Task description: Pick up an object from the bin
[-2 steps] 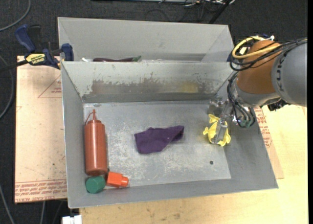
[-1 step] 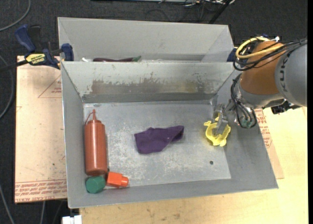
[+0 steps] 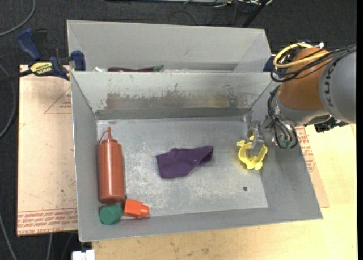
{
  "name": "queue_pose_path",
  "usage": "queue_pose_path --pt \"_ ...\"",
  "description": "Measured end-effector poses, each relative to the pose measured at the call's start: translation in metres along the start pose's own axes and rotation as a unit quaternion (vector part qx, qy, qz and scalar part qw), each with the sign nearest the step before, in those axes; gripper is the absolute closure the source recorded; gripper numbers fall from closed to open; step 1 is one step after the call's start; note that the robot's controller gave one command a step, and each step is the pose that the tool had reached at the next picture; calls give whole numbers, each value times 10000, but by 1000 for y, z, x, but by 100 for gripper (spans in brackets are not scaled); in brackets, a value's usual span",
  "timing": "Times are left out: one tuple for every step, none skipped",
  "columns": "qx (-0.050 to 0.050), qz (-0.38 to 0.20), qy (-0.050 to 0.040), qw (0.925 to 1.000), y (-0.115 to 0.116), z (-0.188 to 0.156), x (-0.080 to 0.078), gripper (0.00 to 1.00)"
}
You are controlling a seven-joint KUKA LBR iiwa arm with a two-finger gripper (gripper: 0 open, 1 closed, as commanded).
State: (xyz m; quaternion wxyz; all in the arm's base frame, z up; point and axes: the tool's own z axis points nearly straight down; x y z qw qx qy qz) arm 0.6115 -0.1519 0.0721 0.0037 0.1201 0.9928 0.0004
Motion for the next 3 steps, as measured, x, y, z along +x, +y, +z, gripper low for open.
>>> queue_pose_path --pt "-1 0 8 10000 0 -2 1 100" --pt "-4 2 19 10000 0 -14 1 100" --pt "-5 1 4 10000 0 -27 1 100"
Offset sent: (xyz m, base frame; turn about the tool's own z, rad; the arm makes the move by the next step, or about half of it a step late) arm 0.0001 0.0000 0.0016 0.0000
